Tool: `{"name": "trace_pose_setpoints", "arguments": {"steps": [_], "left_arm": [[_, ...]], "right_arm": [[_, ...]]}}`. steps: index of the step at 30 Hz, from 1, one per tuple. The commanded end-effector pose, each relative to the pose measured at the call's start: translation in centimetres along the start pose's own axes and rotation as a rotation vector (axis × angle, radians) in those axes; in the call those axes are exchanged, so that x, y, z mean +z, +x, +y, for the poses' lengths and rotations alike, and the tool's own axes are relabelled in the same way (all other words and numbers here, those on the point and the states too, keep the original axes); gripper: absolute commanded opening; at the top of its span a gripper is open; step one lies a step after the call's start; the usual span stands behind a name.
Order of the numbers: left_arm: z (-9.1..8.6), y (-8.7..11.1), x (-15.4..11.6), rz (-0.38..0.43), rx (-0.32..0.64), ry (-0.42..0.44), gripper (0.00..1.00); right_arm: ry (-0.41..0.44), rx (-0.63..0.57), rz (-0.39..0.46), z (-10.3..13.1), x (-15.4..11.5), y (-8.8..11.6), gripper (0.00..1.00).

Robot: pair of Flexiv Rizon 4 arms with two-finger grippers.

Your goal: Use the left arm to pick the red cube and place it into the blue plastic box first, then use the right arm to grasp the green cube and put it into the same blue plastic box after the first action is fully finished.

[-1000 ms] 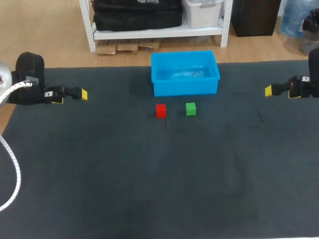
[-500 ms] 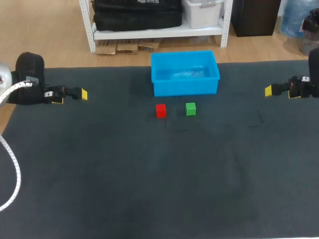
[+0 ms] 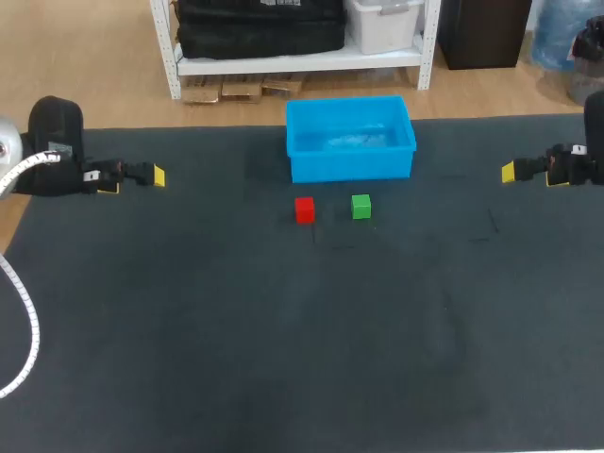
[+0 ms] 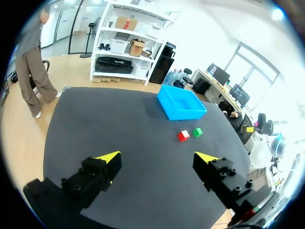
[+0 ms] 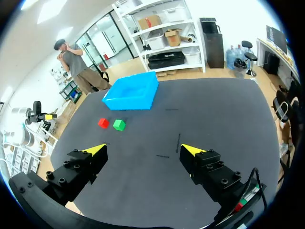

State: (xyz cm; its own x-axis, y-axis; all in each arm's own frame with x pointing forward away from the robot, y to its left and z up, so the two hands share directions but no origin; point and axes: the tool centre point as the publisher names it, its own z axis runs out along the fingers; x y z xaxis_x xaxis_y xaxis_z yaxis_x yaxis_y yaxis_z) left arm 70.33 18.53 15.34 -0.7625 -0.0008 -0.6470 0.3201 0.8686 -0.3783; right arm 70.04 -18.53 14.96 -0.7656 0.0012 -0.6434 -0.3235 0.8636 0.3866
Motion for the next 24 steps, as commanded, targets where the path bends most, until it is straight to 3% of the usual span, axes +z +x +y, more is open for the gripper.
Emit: {"name": "trace_pose_setpoints", "arguments": {"steps": [1,18,24], "left_arm": [[-0.4,-0.3,0.2,0.021,0.002,-0.037,1.00],[-2.5,-2.0,2.3,0.149,0.033,-0.147,1.00],[-4.1,-2.8,3.6,0.188,0.044,-0.189,1.00]], "right_arm": [[-0.001,-0.001,0.001,0.0,0.0,0.0,1.00],[-0.001,-0.001,0.001,0.0,0.0,0.0,1.00],[-0.001,-0.001,0.001,0.0,0.0,0.0,1.00]]}}
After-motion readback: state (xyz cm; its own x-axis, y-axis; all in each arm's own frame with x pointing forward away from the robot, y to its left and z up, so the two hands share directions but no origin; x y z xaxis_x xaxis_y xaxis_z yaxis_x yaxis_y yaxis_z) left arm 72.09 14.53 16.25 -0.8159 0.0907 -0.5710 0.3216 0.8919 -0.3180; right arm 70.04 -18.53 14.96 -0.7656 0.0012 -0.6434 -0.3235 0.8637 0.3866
